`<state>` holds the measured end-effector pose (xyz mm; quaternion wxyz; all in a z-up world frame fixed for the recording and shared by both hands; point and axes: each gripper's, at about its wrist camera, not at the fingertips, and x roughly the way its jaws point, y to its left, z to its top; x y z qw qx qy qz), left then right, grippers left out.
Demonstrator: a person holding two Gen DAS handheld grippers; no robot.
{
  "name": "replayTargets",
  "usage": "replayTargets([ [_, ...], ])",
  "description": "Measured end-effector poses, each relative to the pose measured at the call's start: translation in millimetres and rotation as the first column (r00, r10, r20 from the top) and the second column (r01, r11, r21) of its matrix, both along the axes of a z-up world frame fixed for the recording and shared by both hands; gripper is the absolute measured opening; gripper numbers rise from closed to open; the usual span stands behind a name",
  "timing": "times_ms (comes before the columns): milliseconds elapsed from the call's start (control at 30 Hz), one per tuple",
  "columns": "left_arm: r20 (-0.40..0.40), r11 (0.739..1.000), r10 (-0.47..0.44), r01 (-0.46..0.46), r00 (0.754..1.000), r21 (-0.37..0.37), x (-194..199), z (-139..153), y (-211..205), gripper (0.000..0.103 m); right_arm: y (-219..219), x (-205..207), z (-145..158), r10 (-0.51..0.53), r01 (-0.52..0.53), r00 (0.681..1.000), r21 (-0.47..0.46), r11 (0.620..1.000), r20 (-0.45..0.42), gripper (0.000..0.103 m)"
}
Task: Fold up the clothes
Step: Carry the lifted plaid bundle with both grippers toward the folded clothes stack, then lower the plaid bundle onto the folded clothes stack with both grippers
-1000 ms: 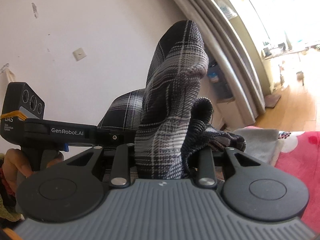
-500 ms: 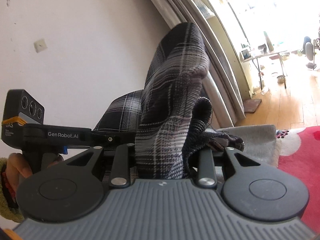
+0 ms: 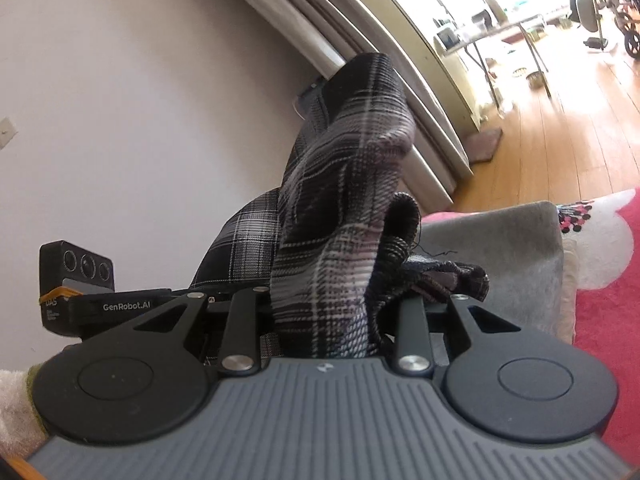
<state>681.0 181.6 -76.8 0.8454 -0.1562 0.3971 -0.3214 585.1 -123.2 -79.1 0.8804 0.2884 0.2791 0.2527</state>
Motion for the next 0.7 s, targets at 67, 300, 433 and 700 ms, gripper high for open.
replayTargets([
  [67, -0.009, 1.0, -0.011, 0.011, 1.0, -0.003, 13.2, -7.5, -0.1, 0.015, -4.2, 11.8, -9.3, -0.005, 0.005, 1.0, 0.018, 1.0, -0.023, 0.029],
  [300, -0.011, 0.999, -0.04, 0.04, 0.999, -0.027, 44.3, -24.0, 0.6, 0.015, -20.2, 43.8, -31.0, 0.0, 0.005, 0.998, 0.074, 0.997, -0.058, 0.029],
  [433, -0.044, 0.998, -0.046, 0.044, 0.998, -0.044, 66.3, -41.2, -3.8, 0.024, -27.1, 60.1, -42.9, 0.01, -0.007, 0.999, 0.074, 0.997, -0.039, 0.032],
  [700, -0.214, 0.985, 0.072, -0.104, 0.974, -0.139, 90.6, -89.9, 11.2, 0.042, -69.6, 88.1, -113.1, 0.012, 0.076, 0.973, 0.364, 0.928, -0.232, 0.044],
])
